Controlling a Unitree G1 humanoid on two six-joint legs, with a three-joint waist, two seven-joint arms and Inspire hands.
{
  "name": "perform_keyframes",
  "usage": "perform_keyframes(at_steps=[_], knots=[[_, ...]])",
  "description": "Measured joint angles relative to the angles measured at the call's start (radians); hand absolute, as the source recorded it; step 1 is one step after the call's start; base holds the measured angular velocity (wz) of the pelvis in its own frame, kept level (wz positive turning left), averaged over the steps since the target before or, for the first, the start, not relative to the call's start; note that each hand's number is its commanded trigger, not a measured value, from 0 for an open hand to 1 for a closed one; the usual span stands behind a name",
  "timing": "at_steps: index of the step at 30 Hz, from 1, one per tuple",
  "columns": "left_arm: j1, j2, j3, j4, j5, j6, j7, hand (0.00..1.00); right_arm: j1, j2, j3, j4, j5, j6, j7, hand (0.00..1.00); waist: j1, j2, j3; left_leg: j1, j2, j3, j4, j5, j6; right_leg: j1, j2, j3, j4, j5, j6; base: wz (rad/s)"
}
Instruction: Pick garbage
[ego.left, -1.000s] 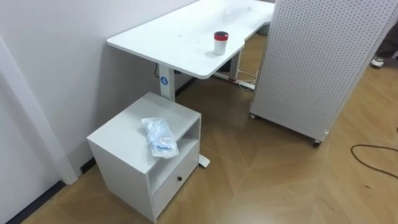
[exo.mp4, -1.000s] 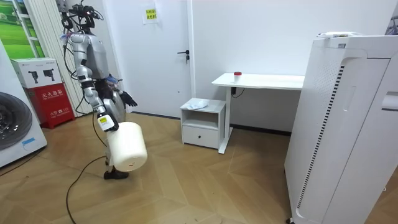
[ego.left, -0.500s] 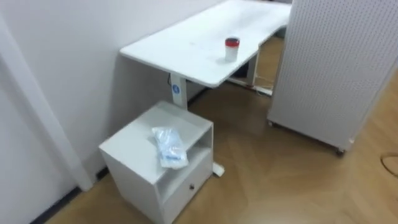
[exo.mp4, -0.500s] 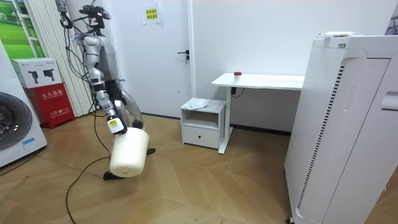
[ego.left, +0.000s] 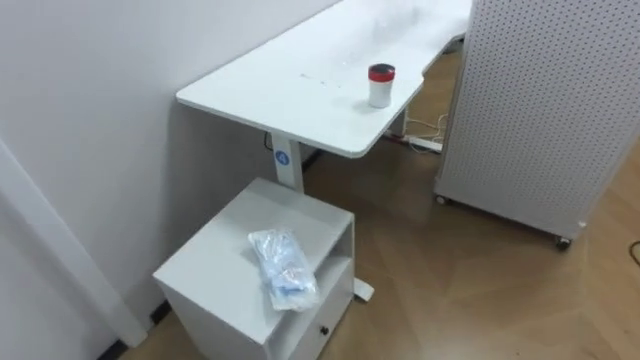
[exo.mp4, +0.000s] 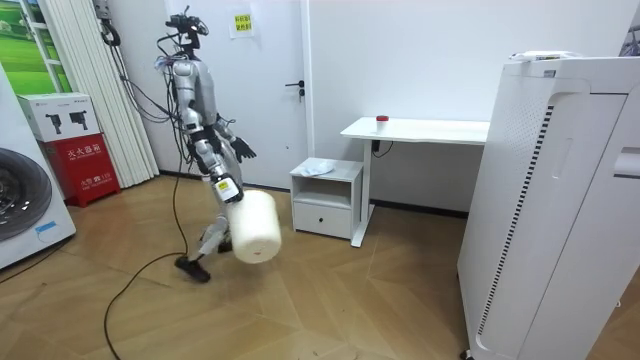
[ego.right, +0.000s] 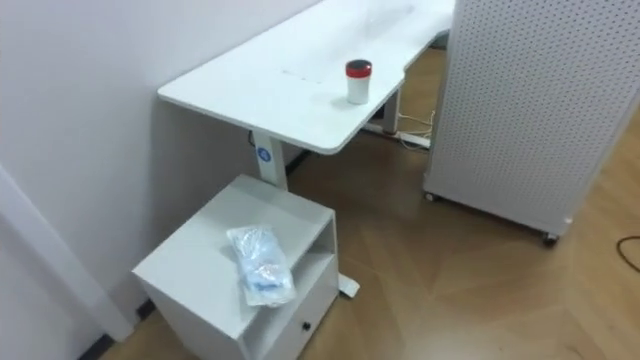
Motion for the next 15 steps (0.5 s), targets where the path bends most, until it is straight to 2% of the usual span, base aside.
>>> perform_keyframes(at_steps=[2, 3, 4, 5, 6, 7, 8, 9, 12, 15], knots=[[0.001, 0.003, -0.030, 0.001, -0.012, -0.010, 0.015, 0.00, 0.000, 0.000, 0.020, -0.002, 0.035, -0.003, 0.006, 1.00, -0.001, 0.000, 0.0042, 0.036, 0.009, -0.001, -0.040, 0.004, -0.003, -0.047, 0.029, -0.044, -0.056, -0.064, 0.000, -0.04], [0.007, 0.003, -0.048, 0.001, -0.014, -0.017, 0.018, 0.00, 0.000, 0.000, 0.032, -0.002, 0.037, -0.003, 0.005, 1.00, 0.002, -0.001, 0.0049, 0.053, 0.014, 0.001, -0.060, 0.006, -0.007, -0.075, 0.059, -0.047, -0.145, -0.071, -0.001, 0.00], [0.010, 0.003, -0.058, 0.001, -0.016, -0.022, 0.018, 0.00, 0.000, 0.000, 0.039, -0.002, 0.037, -0.004, 0.005, 1.00, 0.003, -0.002, 0.0048, 0.060, 0.015, 0.002, -0.068, 0.005, -0.009, -0.084, 0.073, -0.048, -0.205, -0.070, -0.003, 0.00], [0.016, 0.002, -0.071, 0.000, -0.016, -0.031, 0.017, 0.00, 0.000, 0.001, 0.042, -0.002, 0.040, -0.012, -0.002, 1.00, 0.002, -0.005, 0.0045, 0.074, 0.019, 0.003, -0.079, 0.001, -0.017, -0.090, 0.101, -0.050, -0.352, -0.053, -0.012, 0.00], [0.019, 0.002, -0.074, 0.001, -0.015, -0.032, 0.017, 0.00, 0.002, 0.000, 0.058, 0.001, 0.053, -0.022, -0.008, 1.00, 0.001, -0.012, 0.0011, 0.085, 0.023, 0.001, -0.081, -0.007, -0.031, -0.086, 0.122, -0.059, -0.472, 0.043, -0.020, 0.09], [0.021, -0.001, -0.075, 0.002, -0.014, -0.033, 0.017, 0.00, 0.004, 0.001, 0.060, 0.006, 0.059, -0.027, -0.011, 1.00, -0.004, -0.008, -0.0003, 0.093, 0.030, -0.010, -0.083, -0.008, -0.035, -0.071, 0.133, -0.074, -0.494, 0.050, -0.020, 0.03], [0.024, -0.001, -0.074, 0.002, -0.015, -0.043, 0.017, 0.00, 0.015, 0.005, 0.061, 0.011, 0.063, -0.039, -0.012, 1.00, -0.001, 0.001, -0.0049, 0.106, 0.045, -0.013, -0.095, -0.008, -0.048, -0.038, 0.159, -0.089, -0.540, 0.061, -0.029, 0.00], [0.027, 0.002, -0.073, 0.002, -0.015, -0.046, 0.018, 0.00, 0.012, 0.005, 0.077, 0.011, 0.065, -0.045, -0.008, 1.00, -0.001, 0.007, 0.0002, 0.112, 0.054, -0.015, -0.104, -0.005, -0.055, -0.020, 0.178, -0.096, -0.565, 0.067, -0.033, -0.05], [0.035, 0.003, -0.073, 0.000, -0.015, -0.046, 0.020, 0.00, 0.016, 0.008, 0.098, 0.010, 0.059, -0.053, 0.002, 1.00, -0.003, 0.012, -0.0005, 0.139, 0.060, -0.017, -0.149, 0.006, -0.072, 0.001, 0.201, -0.088, -0.602, 0.068, -0.034, -0.06], [0.047, -0.001, -0.074, 0.000, -0.015, -0.046, 0.020, 0.00, 0.017, 0.012, 0.098, 0.011, 0.058, -0.055, 0.010, 1.00, -0.004, 0.013, 0.0006, 0.171, 0.064, -0.017, -0.191, 0.010, -0.078, 0.028, 0.219, -0.084, -0.633, 0.068, -0.034, -0.07]])
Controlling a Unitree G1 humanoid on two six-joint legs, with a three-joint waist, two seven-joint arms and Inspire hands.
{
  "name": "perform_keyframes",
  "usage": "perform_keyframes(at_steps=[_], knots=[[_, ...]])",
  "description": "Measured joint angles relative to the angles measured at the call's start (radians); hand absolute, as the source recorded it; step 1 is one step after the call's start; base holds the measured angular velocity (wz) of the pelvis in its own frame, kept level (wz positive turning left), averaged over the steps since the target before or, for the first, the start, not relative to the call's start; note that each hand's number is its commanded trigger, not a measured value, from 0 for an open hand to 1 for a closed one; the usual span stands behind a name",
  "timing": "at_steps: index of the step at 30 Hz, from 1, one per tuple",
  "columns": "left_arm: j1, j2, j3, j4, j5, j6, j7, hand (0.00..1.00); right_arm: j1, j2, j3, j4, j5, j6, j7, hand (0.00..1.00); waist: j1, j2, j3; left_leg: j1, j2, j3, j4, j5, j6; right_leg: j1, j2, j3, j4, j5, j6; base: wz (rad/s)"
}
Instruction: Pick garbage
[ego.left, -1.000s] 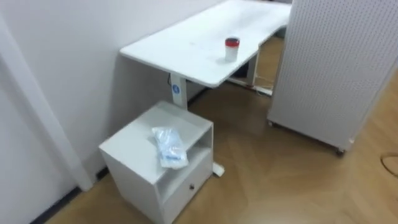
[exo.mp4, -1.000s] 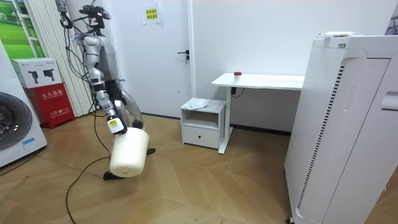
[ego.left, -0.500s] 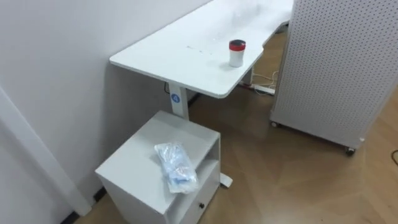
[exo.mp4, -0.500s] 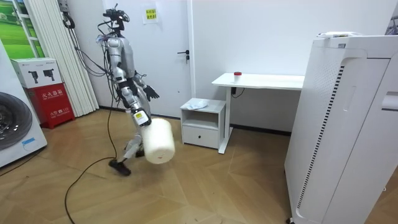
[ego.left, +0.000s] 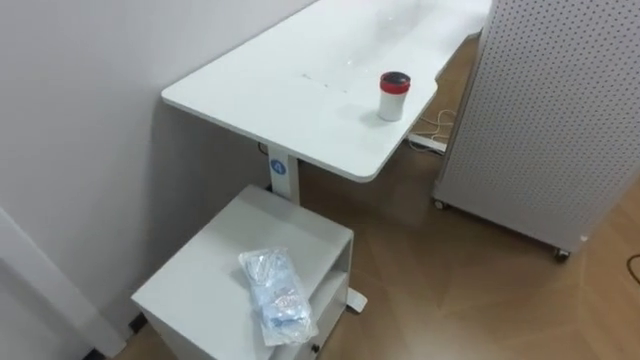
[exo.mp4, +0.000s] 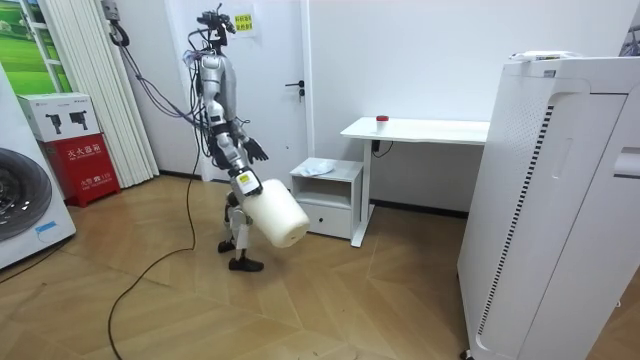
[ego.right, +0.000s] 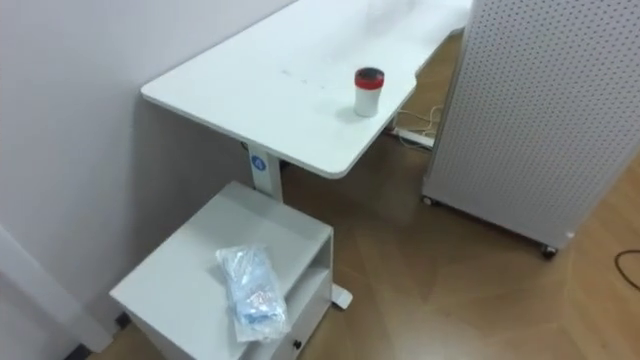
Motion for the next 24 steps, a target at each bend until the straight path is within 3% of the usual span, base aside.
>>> perform_keyframes(at_steps=[8, 14, 18, 21, 24], knots=[[-0.027, -0.002, -0.001, -0.003, -0.001, -0.027, 0.022, 0.00, -0.007, 0.002, 0.006, 0.005, -0.004, -0.008, -0.008, 1.00, -0.001, -0.006, 0.0039, -0.011, -0.001, 0.000, 0.000, 0.001, -0.001, -0.018, 0.005, 0.013, -0.014, 0.002, 0.004, -0.08], [-0.154, -0.005, -0.022, 0.016, -0.003, -0.050, 0.048, 0.00, -0.106, 0.003, 0.019, 0.044, -0.003, -0.023, -0.026, 1.00, -0.010, -0.009, 0.0124, -0.153, -0.002, 0.000, 0.062, 0.000, 0.000, -0.162, -0.004, 0.040, 0.034, 0.020, -0.007, -0.07], [-0.297, -0.029, -0.024, 0.034, -0.047, -0.061, 0.121, 0.00, -0.215, 0.002, 0.036, 0.047, -0.004, -0.028, -0.076, 1.00, -0.026, 0.005, 0.0443, -0.298, 0.011, 0.000, 0.181, -0.005, 0.007, -0.283, -0.019, 0.041, 0.093, 0.030, -0.024, -0.01], [-0.381, -0.039, -0.052, 0.043, -0.083, -0.078, 0.156, 0.00, -0.271, 0.005, 0.076, 0.049, 0.008, -0.038, -0.093, 1.00, -0.029, 0.012, 0.0515, -0.406, 0.019, -0.002, 0.242, -0.008, 0.012, -0.380, -0.019, 0.042, 0.129, 0.041, -0.043, 0.00], [-0.438, -0.050, -0.092, 0.037, -0.123, -0.079, 0.184, 0.00, -0.301, 0.001, 0.115, 0.021, 0.038, -0.058, -0.114, 1.00, -0.035, 0.023, 0.0587, -0.499, 0.044, -0.002, 0.302, -0.026, 0.013, -0.470, -0.017, 0.040, 0.180, 0.043, -0.063, 0.01]])
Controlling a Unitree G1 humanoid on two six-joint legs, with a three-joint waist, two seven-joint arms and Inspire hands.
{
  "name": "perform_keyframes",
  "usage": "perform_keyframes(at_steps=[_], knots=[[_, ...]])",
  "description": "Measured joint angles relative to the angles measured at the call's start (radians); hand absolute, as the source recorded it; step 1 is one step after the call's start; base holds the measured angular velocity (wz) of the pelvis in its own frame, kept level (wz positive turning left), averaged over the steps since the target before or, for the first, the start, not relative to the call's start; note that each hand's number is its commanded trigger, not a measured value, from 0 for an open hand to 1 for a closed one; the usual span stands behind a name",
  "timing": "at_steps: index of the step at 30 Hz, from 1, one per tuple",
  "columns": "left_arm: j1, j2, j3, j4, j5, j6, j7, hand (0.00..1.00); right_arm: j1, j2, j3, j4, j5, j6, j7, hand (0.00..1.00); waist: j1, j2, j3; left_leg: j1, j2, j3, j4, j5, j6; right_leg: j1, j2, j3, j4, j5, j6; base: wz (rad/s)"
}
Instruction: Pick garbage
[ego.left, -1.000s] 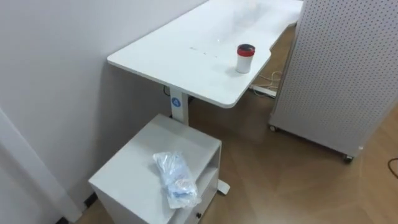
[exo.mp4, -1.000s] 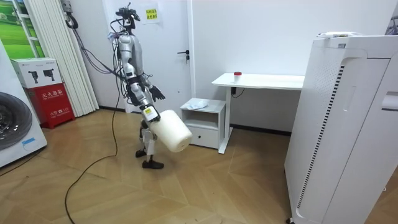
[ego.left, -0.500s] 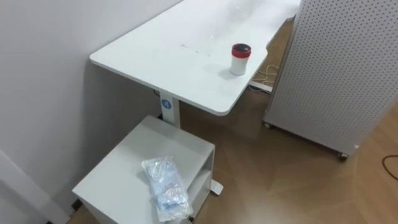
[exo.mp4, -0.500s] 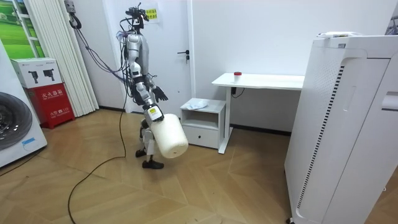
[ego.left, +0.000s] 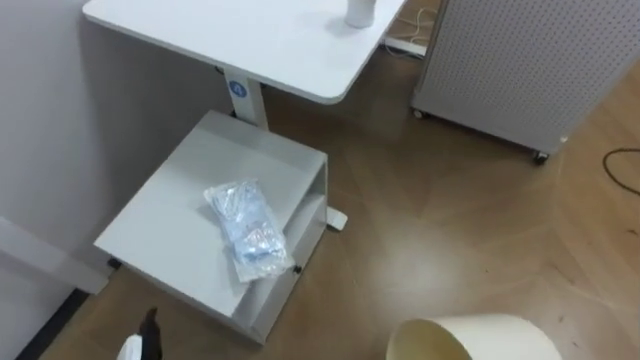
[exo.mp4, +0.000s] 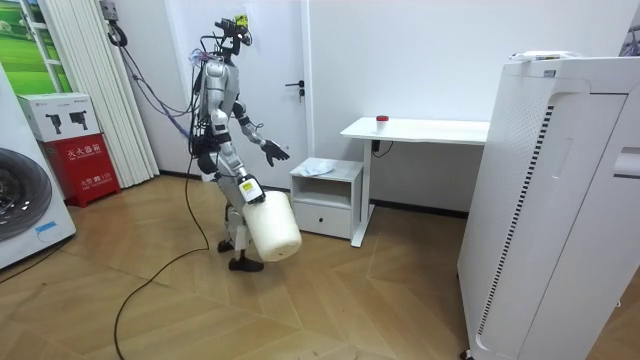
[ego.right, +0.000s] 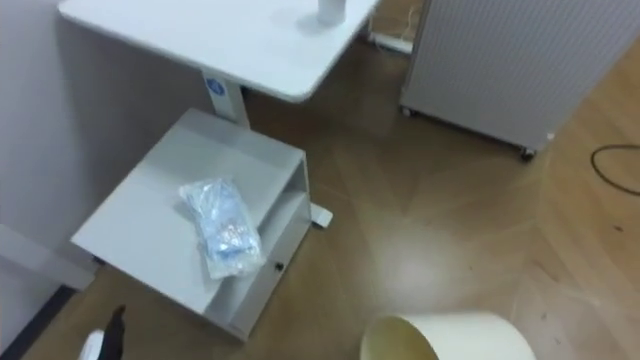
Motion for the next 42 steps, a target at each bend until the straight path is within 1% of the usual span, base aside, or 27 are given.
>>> perform_keyframes(at_steps=[2, 3, 4, 5, 7, 8, 10, 13, 15, 16, 17, 18, 20, 21, 24, 27, 30, 33, 36, 38, 42], knots=[[-0.035, 0.004, -0.006, -0.002, -0.009, 0.000, 0.014, 0.00, -0.014, 0.000, 0.001, -0.021, 0.004, -0.012, -0.011, 1.00, -0.005, 0.000, 0.0025, -0.060, 0.008, 0.000, 0.043, -0.009, -0.001, -0.060, -0.003, 0.001, 0.037, -0.001, -0.012, 0.00], [-0.053, 0.007, -0.006, -0.003, -0.022, 0.000, 0.026, 0.00, -0.027, 0.000, 0.001, -0.029, 0.005, -0.016, -0.017, 1.00, -0.012, 0.001, 0.0036, -0.096, 0.017, 0.001, 0.069, -0.014, 0.000, -0.093, -0.009, 0.001, 0.057, -0.003, -0.020, 0.00], [-0.062, 0.013, -0.007, -0.012, -0.037, 0.000, 0.040, 0.00, -0.036, -0.001, 0.005, -0.044, 0.012, -0.016, -0.019, 1.00, -0.023, 0.001, 0.0038, -0.128, 0.022, 0.001, 0.096, -0.018, 0.000, -0.123, -0.014, 0.001, 0.078, -0.006, -0.028, 0.00], [-0.066, 0.016, -0.009, -0.023, -0.044, 0.000, 0.050, 0.00, -0.036, -0.004, 0.013, -0.053, 0.016, -0.017, -0.019, 1.00, -0.029, 0.002, 0.0040, -0.143, 0.025, 0.000, 0.107, -0.020, 0.000, -0.139, -0.014, 0.002, 0.087, -0.007, -0.031, -0.03], [-0.085, 0.029, -0.029, -0.046, -0.065, -0.002, 0.090, 0.00, -0.038, -0.012, 0.055, -0.072, 0.051, -0.017, -0.021, 1.00, -0.042, 0.003, 0.0051, -0.199, 0.042, 0.000, 0.149, -0.024, -0.001, -0.187, -0.012, 0.000, 0.109, -0.002, -0.044, -0.02], [-0.090, 0.032, -0.031, -0.046, -0.068, -0.003, 0.097, 0.00, -0.038, -0.012, 0.062, -0.074, 0.059, -0.018, -0.022, 1.00, -0.047, 0.003, 0.0051, -0.210, 0.045, 0.000, 0.156, -0.024, -0.001, -0.196, -0.010, -0.001, 0.112, 0.000, -0.047, -0.06], [-0.103, 0.051, -0.046, -0.045, -0.075, -0.014, 0.128, 0.00, -0.037, -0.012, 0.082, -0.086, 0.082, -0.018, -0.027, 1.00, -0.065, 0.005, 0.0061, -0.240, 0.061, 0.001, 0.181, -0.026, -0.005, -0.221, 0.000, 0.000, 0.121, 0.005, -0.059, -0.09], [-0.124, 0.057, -0.048, -0.045, -0.077, -0.021, 0.161, 0.00, -0.036, -0.010, 0.098, -0.091, 0.085, -0.017, -0.027, 1.00, -0.086, 0.010, 0.0089, -0.263, 0.070, 0.002, 0.193, -0.028, -0.014, -0.239, 0.007, -0.004, 0.124, 0.008, -0.065, -0.04], [-0.159, 0.063, -0.050, -0.045, -0.111, -0.029, 0.186, 0.00, -0.036, -0.014, 0.122, -0.101, 0.085, -0.017, -0.035, 1.00, -0.098, 0.017, 0.0128, -0.291, 0.080, 0.002, 0.209, -0.029, -0.018, -0.262, 0.017, -0.003, 0.124, 0.013, -0.073, -0.08], [-0.166, 0.067, -0.050, -0.045, -0.114, -0.031, 0.192, 0.00, -0.036, -0.013, 0.127, -0.102, 0.085, -0.017, -0.039, 1.00, -0.100, 0.018, 0.0136, -0.296, 0.082, 0.002, 0.212, -0.030, -0.020, -0.268, 0.019, -0.003, 0.125, 0.015, -0.076, -0.08], [-0.178, 0.076, -0.050, -0.045, -0.119, -0.037, 0.207, 0.00, -0.035, -0.013, 0.130, -0.105, 0.085, -0.017, -0.044, 1.00, -0.108, 0.021, 0.0157, -0.310, 0.090, 0.002, 0.219, -0.031, -0.021, -0.279, 0.021, -0.004, 0.130, 0.014, -0.080, -0.06], [-0.193, 0.084, -0.057, -0.045, -0.127, -0.041, 0.217, 0.00, -0.032, -0.014, 0.130, -0.106, 0.086, -0.017, -0.053, 1.00, -0.112, 0.023, 0.0166, -0.322, 0.092, 0.002, 0.228, -0.033, -0.024, -0.295, 0.022, -0.003, 0.139, 0.012, -0.084, -0.07], [-0.210, 0.092, -0.066, -0.045, -0.134, -0.050, 0.238, 0.00, -0.029, -0.015, 0.130, -0.106, 0.093, -0.015, -0.061, 1.00, -0.113, 0.028, 0.0186, -0.344, 0.101, 0.003, 0.247, -0.035, -0.023, -0.315, 0.030, 0.000, 0.149, 0.012, -0.088, -0.12], [-0.216, 0.098, -0.066, -0.044, -0.134, -0.057, 0.255, 0.00, -0.028, -0.012, 0.131, -0.106, 0.105, -0.011, -0.064, 1.00, -0.115, 0.029, 0.0191, -0.357, 0.109, 0.004, 0.262, -0.042, -0.026, -0.329, 0.037, 0.002, 0.159, 0.009, -0.092, -0.13], [-0.232, 0.103, -0.068, -0.039, -0.132, -0.058, 0.294, 0.00, -0.027, -0.013, 0.151, -0.109, 0.121, -0.008, -0.071, 1.00, -0.135, 0.029, 0.0191, -0.381, 0.115, -0.001, 0.284, -0.049, -0.031, -0.353, 0.037, 0.000, 0.183, -0.002, -0.101, -0.02], [-0.245, 0.104, -0.071, -0.030, -0.132, -0.059, 0.315, 0.00, -0.031, -0.015, 0.163, -0.114, 0.120, -0.008, -0.069, 1.00, -0.152, 0.029, 0.0196, -0.391, 0.121, -0.004, 0.303, -0.059, -0.035, -0.366, 0.035, 0.000, 0.209, -0.015, -0.104, 0.00], [-0.261, 0.115, -0.073, -0.030, -0.131, -0.059, 0.332, 0.00, -0.037, -0.015, 0.167, -0.130, 0.119, -0.007, -0.066, 1.00, -0.162, 0.028, 0.0206, -0.408, 0.122, -0.004, 0.314, -0.064, -0.039, -0.386, 0.029, 0.000, 0.229, -0.023, -0.110, 0.01], [-0.267, 0.121, -0.077, -0.029, -0.130, -0.059, 0.337, 0.00, -0.037, -0.017, 0.170, -0.136, 0.125, -0.003, -0.061, 1.00, -0.163, 0.026, 0.0220, -0.417, 0.123, -0.004, 0.316, -0.063, -0.040, -0.396, 0.026, 0.000, 0.238, -0.028, -0.114, 0.05], [-0.270, 0.128, -0.087, -0.029, -0.129, -0.059, 0.345, 0.00, -0.037, -0.019, 0.174, -0.144, 0.142, 0.011, -0.060, 1.00, -0.163, 0.025, 0.0228, -0.428, 0.124, -0.004, 0.318, -0.062, -0.041, -0.408, 0.023, -0.001, 0.245, -0.032, -0.115, 0.05], [-0.272, 0.130, -0.087, -0.029, -0.126, -0.059, 0.352, 0.00, -0.036, -0.020, 0.174, -0.144, 0.155, 0.014, -0.060, 1.00, -0.165, 0.025, 0.0228, -0.438, 0.125, -0.004, 0.319, -0.061, -0.043, -0.416, 0.023, -0.005, 0.245, -0.032, -0.116, 0.03], [-0.275, 0.140, -0.092, -0.024, -0.056, -0.057, 0.372, 0.00, -0.035, -0.022, 0.177, -0.148, 0.169, 0.015, -0.058, 1.00, -0.173, 0.026, 0.0231, -0.457, 0.130, -0.005, 0.328, -0.063, -0.042, -0.429, 0.022, -0.012, 0.247, -0.033, -0.116, 0.01]])
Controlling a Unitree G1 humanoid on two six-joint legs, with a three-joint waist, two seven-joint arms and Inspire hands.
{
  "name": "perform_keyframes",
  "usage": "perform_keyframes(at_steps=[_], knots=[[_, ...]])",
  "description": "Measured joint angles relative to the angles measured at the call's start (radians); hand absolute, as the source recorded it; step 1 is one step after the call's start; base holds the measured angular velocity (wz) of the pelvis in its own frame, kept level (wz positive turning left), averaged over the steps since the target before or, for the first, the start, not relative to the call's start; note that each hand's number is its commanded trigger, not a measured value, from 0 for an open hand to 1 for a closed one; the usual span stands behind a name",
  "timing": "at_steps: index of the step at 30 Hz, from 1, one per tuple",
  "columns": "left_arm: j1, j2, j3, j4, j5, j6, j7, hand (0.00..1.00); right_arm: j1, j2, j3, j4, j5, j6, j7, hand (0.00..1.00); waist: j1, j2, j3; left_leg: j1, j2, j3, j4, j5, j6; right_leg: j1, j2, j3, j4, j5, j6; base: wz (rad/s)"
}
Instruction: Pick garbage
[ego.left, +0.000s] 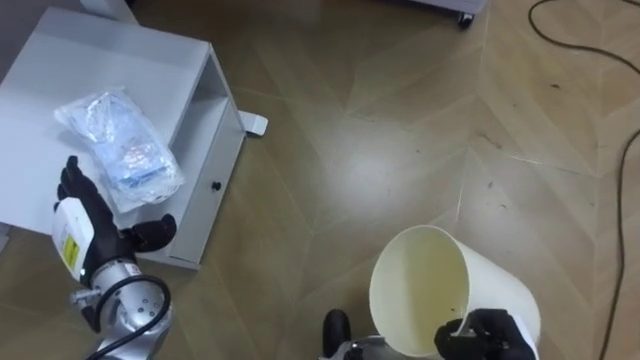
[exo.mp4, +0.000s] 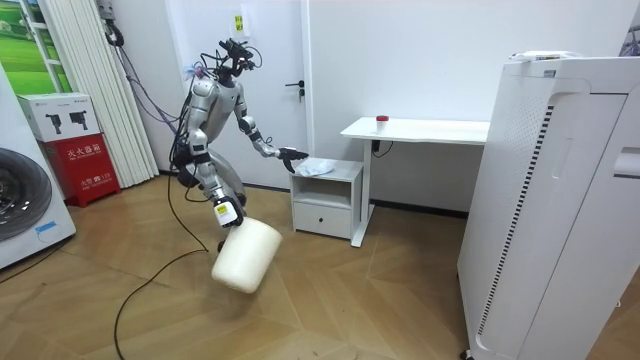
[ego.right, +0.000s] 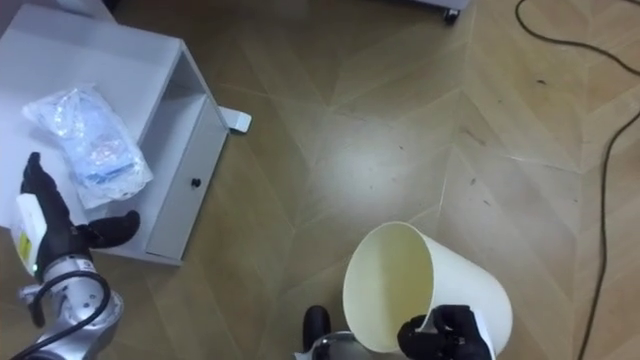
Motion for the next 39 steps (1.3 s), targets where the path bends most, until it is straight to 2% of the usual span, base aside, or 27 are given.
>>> perform_keyframes(at_steps=[3, 4, 7, 14, 16, 22, 24, 25, 26, 27, 33, 36, 39], knots=[[-0.002, 0.013, -0.007, 0.002, 0.042, 0.001, 0.008, 0.00, 0.000, 0.002, 0.000, -0.009, 0.001, 0.006, 0.011, 1.00, -0.012, 0.002, 0.0015, -0.015, 0.003, -0.010, 0.013, 0.000, 0.001, -0.004, 0.001, -0.012, 0.000, 0.000, 0.000, 0.03], [-0.006, 0.014, -0.007, 0.003, 0.060, 0.005, 0.012, 0.00, 0.000, 0.001, 0.000, -0.014, 0.004, 0.014, 0.011, 1.00, -0.012, 0.006, 0.0036, -0.022, 0.014, -0.011, 0.024, -0.005, 0.005, -0.004, 0.006, -0.018, 0.000, 0.000, 0.001, 0.00], [-0.015, 0.020, -0.046, 0.002, 0.088, 0.026, 0.028, 0.00, 0.000, -0.012, 0.000, -0.036, 0.018, 0.020, 0.014, 1.00, -0.012, 0.015, 0.0094, -0.036, 0.014, -0.012, 0.033, -0.010, 0.010, -0.018, 0.002, -0.018, 0.006, -0.002, 0.004, 0.00], [-0.045, 0.032, -0.054, 0.024, 0.175, 0.068, 0.028, 0.00, -0.001, -0.029, -0.003, -0.053, 0.034, 0.034, 0.032, 1.00, -0.012, 0.017, 0.0130, -0.057, 0.011, -0.011, 0.053, -0.019, 0.011, -0.046, -0.006, -0.014, 0.040, -0.018, 0.002, 0.01], [-0.059, 0.045, -0.071, 0.025, 0.191, 0.081, 0.028, 0.00, -0.003, -0.035, -0.004, -0.069, 0.039, 0.042, 0.032, 1.00, -0.014, 0.016, 0.0139, -0.071, 0.010, -0.011, 0.066, -0.022, 0.011, -0.065, -0.018, -0.013, 0.067, -0.030, -0.001, 0.09], [-0.062, 0.054, -0.090, 0.038, 0.279, 0.121, 0.018, 0.00, -0.007, -0.034, -0.005, -0.069, 0.039, 0.064, 0.037, 1.00, -0.014, 0.015, 0.0147, -0.072, 0.014, -0.010, 0.069, -0.026, 0.005, -0.067, -0.016, -0.012, 0.070, -0.031, -0.002, 0.01], [-0.062, 0.054, -0.092, 0.037, 0.314, 0.132, 0.014, 0.43, -0.007, -0.033, -0.005, -0.069, 0.044, 0.065, 0.040, 1.00, -0.015, 0.014, 0.0156, -0.073, 0.013, -0.010, 0.069, -0.026, 0.005, -0.067, -0.017, -0.012, 0.070, -0.031, -0.002, 0.00], [-0.063, 0.055, -0.092, 0.037, 0.320, 0.135, 0.011, 0.61, -0.007, -0.033, -0.005, -0.069, 0.046, 0.065, 0.040, 1.00, -0.016, 0.013, 0.0159, -0.073, 0.014, -0.010, 0.069, -0.026, 0.005, -0.067, -0.017, -0.012, 0.070, -0.031, -0.002, 0.00], [-0.065, 0.056, -0.094, 0.038, 0.320, 0.142, 0.001, 0.93, -0.007, -0.033, -0.005, -0.069, 0.050, 0.065, 0.043, 1.00, -0.019, 0.012, 0.0165, -0.075, 0.014, -0.011, 0.069, -0.026, 0.005, -0.067, -0.017, -0.013, 0.070, -0.031, -0.002, 0.00], [-0.067, 0.056, -0.094, 0.038, 0.323, 0.150, -0.007, 1.00, -0.007, -0.033, -0.005, -0.069, 0.053, 0.066, 0.048, 1.00, -0.023, 0.012, 0.0167, -0.079, 0.014, -0.012, 0.069, -0.026, 0.005, -0.067, -0.017, -0.014, 0.069, -0.031, -0.002, 0.00], [-0.078, 0.069, -0.122, 0.052, 0.380, 0.178, -0.022, 1.00, -0.007, -0.032, -0.005, -0.070, 0.074, 0.086, 0.061, 1.00, -0.034, 0.010, 0.0178, -0.082, 0.013, -0.017, 0.070, -0.026, 0.007, -0.067, -0.019, -0.018, 0.066, -0.031, -0.001, 0.00], [-0.091, 0.090, -0.134, 0.052, 0.388, 0.187, -0.019, 1.00, -0.007, -0.033, -0.005, -0.071, 0.081, 0.087, 0.063, 1.00, -0.034, 0.010, 0.0178, -0.081, 0.013, -0.018, 0.069, -0.027, 0.006, -0.067, -0.018, -0.019, 0.065, -0.031, -0.001, 0.00], [-0.108, 0.109, -0.160, 0.061, 0.388, 0.214, -0.028, 1.00, -0.007, -0.034, -0.005, -0.070, 0.081, 0.097, 0.063, 1.00, -0.036, 0.011, 0.0179, -0.081, 0.013, -0.018, 0.068, -0.026, 0.006, -0.067, -0.018, -0.019, 0.065, -0.031, -0.001, 0.00]])
